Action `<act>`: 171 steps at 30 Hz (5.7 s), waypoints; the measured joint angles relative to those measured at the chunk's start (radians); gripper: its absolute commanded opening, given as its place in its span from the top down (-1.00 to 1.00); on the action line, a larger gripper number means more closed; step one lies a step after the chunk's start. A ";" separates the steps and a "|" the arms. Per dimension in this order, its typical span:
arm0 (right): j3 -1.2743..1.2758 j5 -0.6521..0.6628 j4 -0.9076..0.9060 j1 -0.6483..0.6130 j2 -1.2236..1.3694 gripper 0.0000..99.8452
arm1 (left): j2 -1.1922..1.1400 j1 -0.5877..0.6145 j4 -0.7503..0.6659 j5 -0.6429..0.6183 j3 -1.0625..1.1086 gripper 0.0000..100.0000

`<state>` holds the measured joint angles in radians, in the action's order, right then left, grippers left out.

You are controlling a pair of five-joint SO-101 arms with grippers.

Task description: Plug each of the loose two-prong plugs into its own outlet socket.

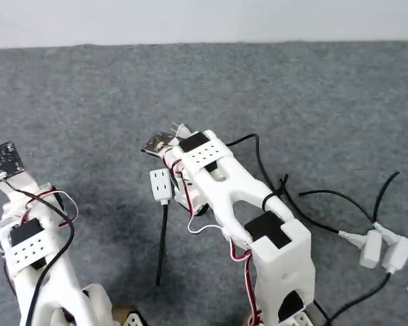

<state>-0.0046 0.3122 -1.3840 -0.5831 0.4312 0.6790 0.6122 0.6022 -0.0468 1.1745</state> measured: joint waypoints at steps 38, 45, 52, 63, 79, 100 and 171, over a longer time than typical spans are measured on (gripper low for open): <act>-0.044 0.192 0.164 0.104 -0.002 0.92 | 0.000 0.000 0.000 0.000 0.000 0.87; -0.049 0.207 0.147 0.109 0.020 0.93 | 0.000 0.000 0.000 0.000 0.000 0.87; -0.072 0.161 0.101 0.061 -0.043 0.93 | 0.000 0.000 0.000 0.044 0.002 0.87; 0.041 0.161 0.172 0.038 -0.052 0.92 | 0.000 0.000 0.000 0.052 0.005 0.87; 0.127 0.183 0.172 0.034 -0.071 0.81 | 0.000 0.000 0.000 0.054 0.005 0.87; 0.046 0.183 0.155 0.084 -0.003 0.98 | -0.005 -0.014 0.000 0.054 0.005 0.87; 0.546 -0.285 0.836 -0.117 -0.585 0.98 | 0.071 -0.338 0.147 0.477 0.118 0.97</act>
<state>0.5416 0.0269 -0.5478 -0.6997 -0.1534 0.7495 0.2746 0.7495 0.4304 1.2927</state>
